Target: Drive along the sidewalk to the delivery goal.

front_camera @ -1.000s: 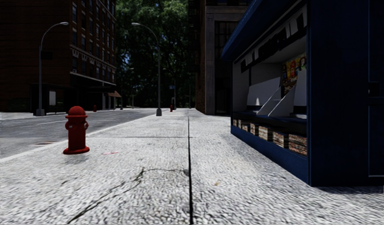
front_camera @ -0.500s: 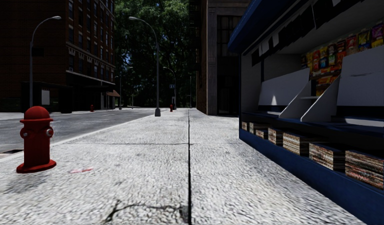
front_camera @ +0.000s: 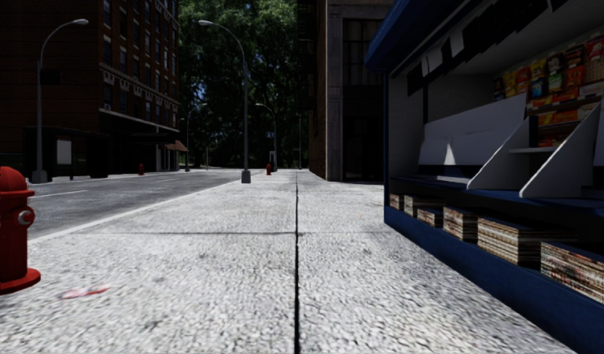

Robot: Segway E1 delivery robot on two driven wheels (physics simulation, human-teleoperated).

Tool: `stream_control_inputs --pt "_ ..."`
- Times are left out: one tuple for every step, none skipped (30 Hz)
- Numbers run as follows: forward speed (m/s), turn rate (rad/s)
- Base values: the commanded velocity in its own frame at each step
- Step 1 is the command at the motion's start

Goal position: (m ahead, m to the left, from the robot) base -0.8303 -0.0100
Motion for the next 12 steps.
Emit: stream_control_inputs --pt "0.00 0.00" --pt "0.00 0.00" --pt "0.00 0.00" --pt "0.00 0.00" --pt "0.00 0.00" --pt "0.00 0.00" --pt "0.00 0.00" --pt "0.00 0.00" --pt "0.00 0.00" --pt "0.00 0.00" --pt "0.00 0.00" --pt "0.00 0.00"
